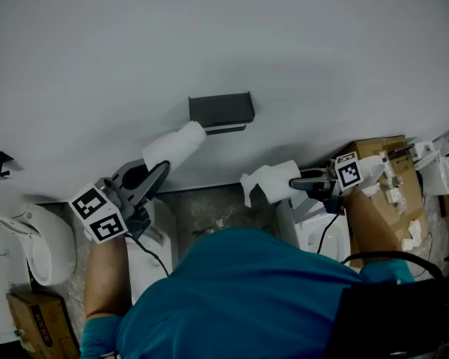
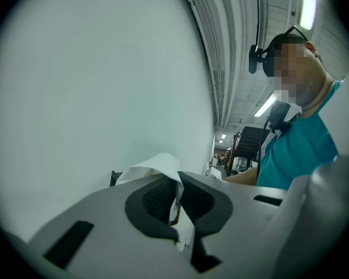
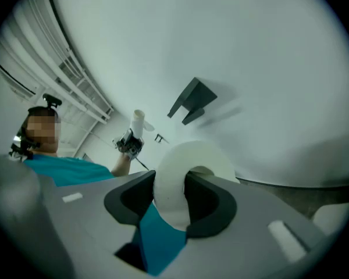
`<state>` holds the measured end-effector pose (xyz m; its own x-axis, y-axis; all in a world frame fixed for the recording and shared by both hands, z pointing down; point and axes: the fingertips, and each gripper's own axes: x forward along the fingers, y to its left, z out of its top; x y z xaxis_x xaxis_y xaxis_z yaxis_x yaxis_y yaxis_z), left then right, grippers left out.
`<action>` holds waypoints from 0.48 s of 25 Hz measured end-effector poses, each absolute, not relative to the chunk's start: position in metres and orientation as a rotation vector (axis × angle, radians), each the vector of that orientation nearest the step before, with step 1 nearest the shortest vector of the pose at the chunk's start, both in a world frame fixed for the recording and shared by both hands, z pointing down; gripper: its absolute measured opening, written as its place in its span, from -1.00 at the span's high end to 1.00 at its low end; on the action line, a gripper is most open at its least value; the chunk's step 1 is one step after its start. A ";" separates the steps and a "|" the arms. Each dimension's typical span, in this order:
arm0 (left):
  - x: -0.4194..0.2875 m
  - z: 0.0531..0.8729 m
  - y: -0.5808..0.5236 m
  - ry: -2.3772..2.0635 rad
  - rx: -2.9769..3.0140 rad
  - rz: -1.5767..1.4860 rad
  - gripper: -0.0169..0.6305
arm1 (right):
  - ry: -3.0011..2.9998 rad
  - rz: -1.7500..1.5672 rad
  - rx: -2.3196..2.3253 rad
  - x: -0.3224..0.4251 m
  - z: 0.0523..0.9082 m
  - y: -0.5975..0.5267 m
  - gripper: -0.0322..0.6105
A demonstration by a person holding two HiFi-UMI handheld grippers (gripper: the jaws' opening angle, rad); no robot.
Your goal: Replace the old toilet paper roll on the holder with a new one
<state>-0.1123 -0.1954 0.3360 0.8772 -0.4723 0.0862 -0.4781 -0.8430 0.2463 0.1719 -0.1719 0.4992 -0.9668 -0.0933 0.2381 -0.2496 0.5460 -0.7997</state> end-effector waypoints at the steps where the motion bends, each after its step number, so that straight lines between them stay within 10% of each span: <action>1: -0.113 0.337 -0.196 -0.724 2.784 0.032 0.91 | -2.630 1.425 0.330 0.171 0.496 -0.183 0.43; 12: -0.129 0.343 -0.188 -0.774 2.752 0.023 0.91 | -2.633 1.571 0.826 0.174 0.505 -0.292 0.43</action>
<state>-0.1288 -0.1876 0.3433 0.8563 -0.5085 0.0907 -0.5130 -0.8166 0.2647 0.1736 -0.2920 0.5046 -0.8642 -0.4478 0.2295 -0.4146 0.3752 -0.8290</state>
